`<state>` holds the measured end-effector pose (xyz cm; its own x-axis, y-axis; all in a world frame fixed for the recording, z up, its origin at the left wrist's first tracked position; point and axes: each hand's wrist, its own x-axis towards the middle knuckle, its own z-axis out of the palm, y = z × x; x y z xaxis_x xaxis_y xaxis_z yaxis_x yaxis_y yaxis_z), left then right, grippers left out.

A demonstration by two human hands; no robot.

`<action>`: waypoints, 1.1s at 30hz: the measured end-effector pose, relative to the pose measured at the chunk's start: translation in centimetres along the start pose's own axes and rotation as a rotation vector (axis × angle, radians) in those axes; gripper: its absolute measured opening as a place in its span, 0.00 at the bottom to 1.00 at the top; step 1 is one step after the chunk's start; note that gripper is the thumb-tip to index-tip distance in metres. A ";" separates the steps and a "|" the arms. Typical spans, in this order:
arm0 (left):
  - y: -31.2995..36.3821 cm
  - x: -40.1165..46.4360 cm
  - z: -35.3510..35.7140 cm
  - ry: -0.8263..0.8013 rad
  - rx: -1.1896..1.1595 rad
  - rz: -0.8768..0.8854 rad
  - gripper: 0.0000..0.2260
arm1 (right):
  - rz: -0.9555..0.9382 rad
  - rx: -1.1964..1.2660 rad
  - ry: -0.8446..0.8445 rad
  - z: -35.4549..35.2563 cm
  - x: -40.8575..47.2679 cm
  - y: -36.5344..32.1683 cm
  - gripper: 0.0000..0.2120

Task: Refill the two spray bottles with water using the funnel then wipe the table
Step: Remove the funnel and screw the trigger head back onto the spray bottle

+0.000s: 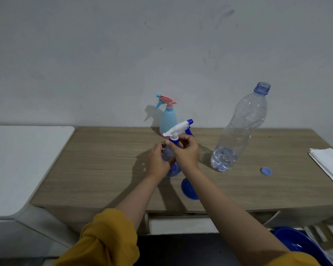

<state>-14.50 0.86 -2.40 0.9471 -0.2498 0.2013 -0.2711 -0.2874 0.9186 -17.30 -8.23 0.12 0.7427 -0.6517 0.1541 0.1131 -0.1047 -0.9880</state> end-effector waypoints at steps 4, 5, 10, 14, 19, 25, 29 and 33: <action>0.5 -0.2 -0.1 0.002 -0.005 -0.002 0.15 | -0.077 -0.058 -0.038 0.0 0.1 0.3 0.14; 0.6 -0.2 -0.2 0.001 -0.002 -0.011 0.16 | -0.061 -0.054 -0.025 0.0 0.2 0.3 0.12; 1.0 -0.5 -0.1 0.055 -0.025 -0.024 0.14 | 0.059 0.012 0.079 1.0 0.5 0.4 0.18; 1.1 -0.5 -0.2 0.054 -0.008 -0.037 0.14 | 0.016 -0.007 0.018 0.8 0.2 0.4 0.19; 0.9 -0.5 -0.1 0.061 0.011 -0.021 0.12 | -0.071 -0.140 -0.069 0.5 0.4 0.5 0.13; 0.7 -0.3 0.1 0.087 0.081 0.020 0.10 | -0.048 -0.170 -0.017 1.1 0.5 0.5 0.10; 0.5 -0.2 0.0 0.080 0.087 0.024 0.12 | -0.067 -0.160 -0.009 1.0 0.1 0.4 0.11; 0.5 -0.2 -0.1 0.068 0.080 0.014 0.11 | -0.061 -0.059 0.112 0.8 -1.1 -0.3 0.20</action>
<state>-14.86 0.86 -1.91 0.9519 -0.1913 0.2392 -0.2946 -0.3576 0.8862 -17.64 -6.89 0.24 0.6567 -0.7223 0.2168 0.1142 -0.1890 -0.9753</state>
